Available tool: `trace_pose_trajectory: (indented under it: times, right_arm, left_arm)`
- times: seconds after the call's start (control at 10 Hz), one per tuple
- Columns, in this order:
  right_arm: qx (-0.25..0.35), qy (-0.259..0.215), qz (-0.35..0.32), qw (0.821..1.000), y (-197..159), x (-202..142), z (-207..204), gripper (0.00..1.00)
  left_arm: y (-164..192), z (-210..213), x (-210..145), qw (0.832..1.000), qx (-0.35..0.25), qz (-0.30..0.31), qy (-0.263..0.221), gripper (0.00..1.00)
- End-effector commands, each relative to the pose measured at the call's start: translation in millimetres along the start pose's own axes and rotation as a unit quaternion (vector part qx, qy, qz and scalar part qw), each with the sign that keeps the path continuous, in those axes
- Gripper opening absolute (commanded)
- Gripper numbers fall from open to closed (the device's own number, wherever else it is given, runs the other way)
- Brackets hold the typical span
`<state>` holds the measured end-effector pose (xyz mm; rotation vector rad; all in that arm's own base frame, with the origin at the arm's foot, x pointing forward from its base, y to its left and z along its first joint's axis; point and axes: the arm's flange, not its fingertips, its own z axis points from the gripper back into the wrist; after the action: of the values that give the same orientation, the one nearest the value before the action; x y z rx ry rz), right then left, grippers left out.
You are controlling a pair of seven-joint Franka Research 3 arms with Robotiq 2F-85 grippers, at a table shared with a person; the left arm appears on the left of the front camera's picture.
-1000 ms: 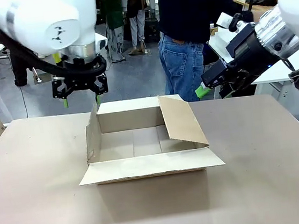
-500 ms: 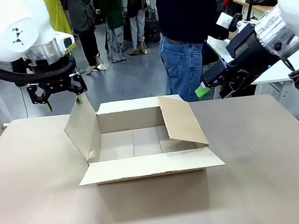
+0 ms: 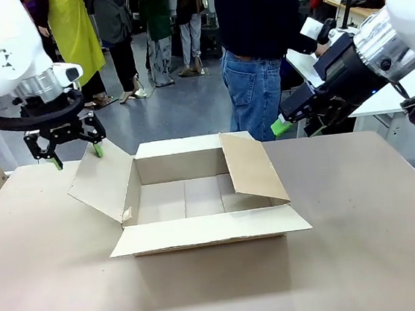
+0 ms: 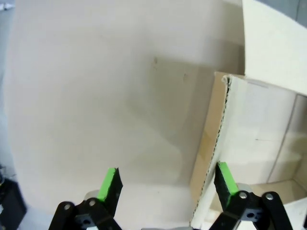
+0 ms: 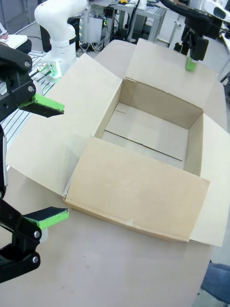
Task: Pack the gift set into the box.
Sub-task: Place both hands on the side flaps of the Package Box and spread them outward.
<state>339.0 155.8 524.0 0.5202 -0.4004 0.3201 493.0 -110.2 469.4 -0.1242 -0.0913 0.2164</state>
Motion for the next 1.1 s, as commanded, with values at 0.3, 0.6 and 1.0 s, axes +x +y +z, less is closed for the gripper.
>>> trace_pose_trajectory:
  times: [0.3, 0.6, 1.0]
  right_arm:
    - [0.002, -0.002, 0.001, 1.000, 1, 0, -1, 1.00]
    - [0.002, -0.002, 0.001, 1.000, 1, 0, -1, 1.00]
    - [-0.210, 0.011, -0.059, 0.976, 86, 26, -48, 1.00]
  left_arm:
    - [76, -43, -20, 0.979, -0.158, -0.105, 0.071, 1.00]
    - [74, -48, -19, 0.982, -0.151, -0.098, 0.064, 1.00]
    - [74, -48, -19, 0.982, -0.151, -0.098, 0.064, 1.00]
